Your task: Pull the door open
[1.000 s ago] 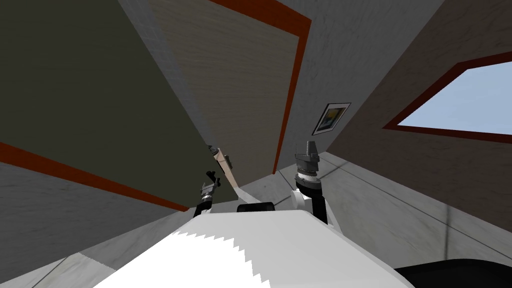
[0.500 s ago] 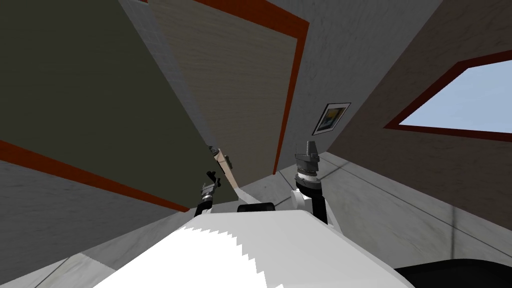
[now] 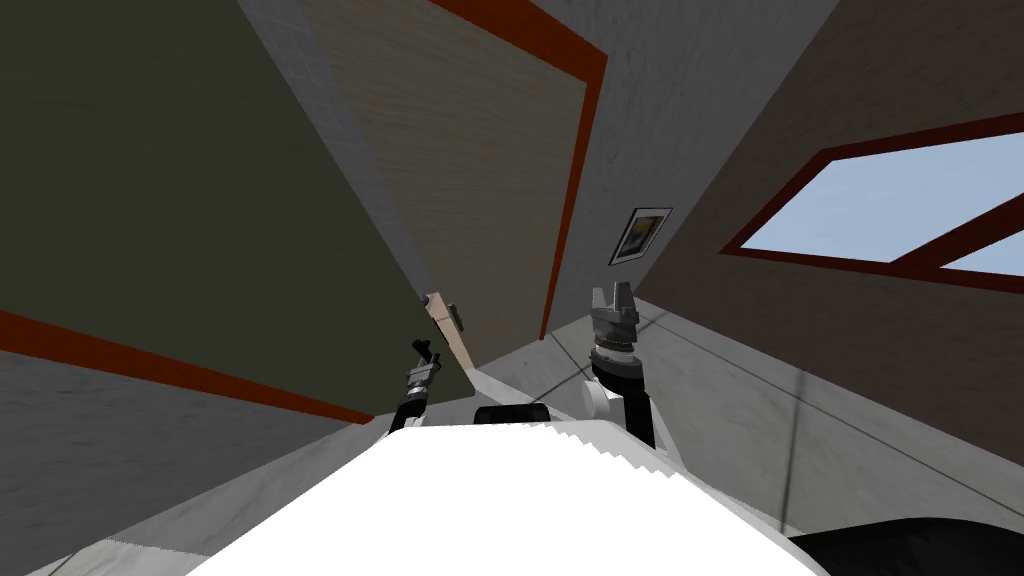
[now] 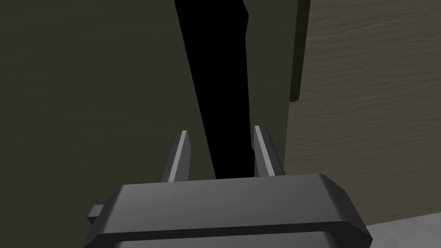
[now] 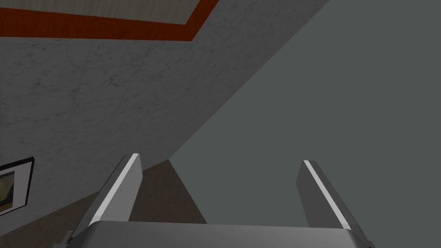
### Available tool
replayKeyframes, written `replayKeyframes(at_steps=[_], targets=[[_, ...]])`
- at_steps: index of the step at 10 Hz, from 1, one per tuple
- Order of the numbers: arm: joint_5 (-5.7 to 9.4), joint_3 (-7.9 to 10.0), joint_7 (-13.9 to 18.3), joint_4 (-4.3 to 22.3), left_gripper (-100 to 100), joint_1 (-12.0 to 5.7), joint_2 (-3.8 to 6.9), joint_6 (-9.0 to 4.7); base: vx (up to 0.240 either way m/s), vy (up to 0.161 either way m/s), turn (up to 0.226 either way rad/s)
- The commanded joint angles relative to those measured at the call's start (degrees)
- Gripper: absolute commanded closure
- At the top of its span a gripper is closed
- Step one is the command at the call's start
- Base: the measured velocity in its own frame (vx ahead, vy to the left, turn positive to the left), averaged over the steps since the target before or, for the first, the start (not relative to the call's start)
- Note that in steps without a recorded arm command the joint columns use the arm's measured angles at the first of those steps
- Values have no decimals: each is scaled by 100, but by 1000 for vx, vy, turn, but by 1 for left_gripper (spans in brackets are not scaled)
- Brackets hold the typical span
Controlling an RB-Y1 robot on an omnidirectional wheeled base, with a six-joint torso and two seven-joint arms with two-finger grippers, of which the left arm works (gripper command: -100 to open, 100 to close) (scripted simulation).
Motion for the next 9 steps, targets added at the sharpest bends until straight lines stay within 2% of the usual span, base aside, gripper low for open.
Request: replayKeyframes(at_steps=[1,3,8,9], targets=[[-74,-137,203,-101,100,162,165,-45,-218,77,-171],[-210,-391,477,-217,100,227,319,-161,-189,93,-188],[-467,-873,999,-437,100,349,610,-381,-187,84,-148],[-440,-829,927,-373,100,327,550,-349,-93,33,-55]])
